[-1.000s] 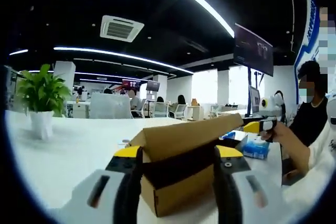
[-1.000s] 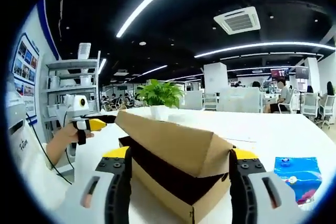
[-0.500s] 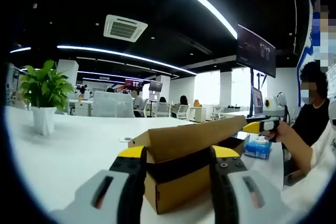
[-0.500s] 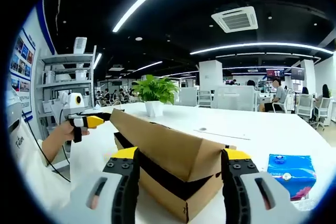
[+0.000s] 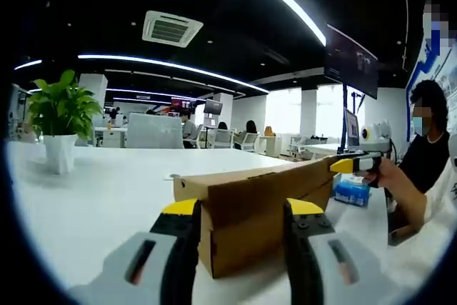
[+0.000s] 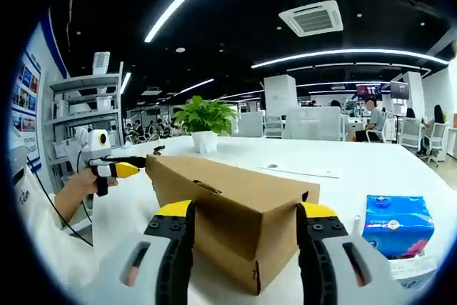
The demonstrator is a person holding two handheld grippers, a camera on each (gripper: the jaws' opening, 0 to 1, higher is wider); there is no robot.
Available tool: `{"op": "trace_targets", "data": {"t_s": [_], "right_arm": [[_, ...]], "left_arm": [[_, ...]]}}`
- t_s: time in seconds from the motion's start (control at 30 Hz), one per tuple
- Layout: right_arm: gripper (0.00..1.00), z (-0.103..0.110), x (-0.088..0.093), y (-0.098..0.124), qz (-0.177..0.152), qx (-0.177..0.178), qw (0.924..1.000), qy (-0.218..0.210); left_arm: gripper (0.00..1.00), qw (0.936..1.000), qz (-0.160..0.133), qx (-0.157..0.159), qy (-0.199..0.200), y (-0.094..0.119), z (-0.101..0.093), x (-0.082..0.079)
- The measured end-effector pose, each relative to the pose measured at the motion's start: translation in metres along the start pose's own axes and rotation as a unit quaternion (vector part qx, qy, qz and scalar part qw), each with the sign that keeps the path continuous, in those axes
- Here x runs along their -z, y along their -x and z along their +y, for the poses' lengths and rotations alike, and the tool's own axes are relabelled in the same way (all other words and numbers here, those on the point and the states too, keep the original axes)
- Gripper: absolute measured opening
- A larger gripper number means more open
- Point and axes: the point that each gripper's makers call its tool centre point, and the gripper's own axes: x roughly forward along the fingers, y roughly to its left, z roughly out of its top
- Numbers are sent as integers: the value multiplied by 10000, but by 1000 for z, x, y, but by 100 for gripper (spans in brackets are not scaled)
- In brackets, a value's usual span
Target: Operate the shoe box by opening the lid, removing the specified soft item, and placing it in the target area until the item is outside and the box remains undamaged.
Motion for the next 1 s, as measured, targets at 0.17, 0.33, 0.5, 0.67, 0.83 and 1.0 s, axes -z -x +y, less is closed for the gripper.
{"op": "trace_targets", "data": {"t_s": [0.17, 0.33, 0.5, 0.67, 0.83, 1.0], "right_arm": [[58, -2, 7, -1, 102, -59, 9998, 161], [58, 0, 10, -3, 156, -59, 9995, 274], [57, 0, 4, 2, 6, -244, 9989, -388], [60, 2, -5, 3, -214, -324, 9976, -581], [58, -4, -3, 2, -163, -60, 9986, -500], [55, -13, 0, 3, -153, 177, 9985, -504]], "left_arm": [[44, 9998, 142, -14, -117, 1, 1, 8], [43, 9998, 182, -4, 104, 3, 4, 11], [43, 9987, 55, 53, 504, 3, 5, 6], [47, 9968, -24, 144, 785, 5, 5, 3], [46, 9986, -48, -81, 525, 5, 10, 1], [45, 9991, -104, -380, 147, 1, 19, 3]]}}
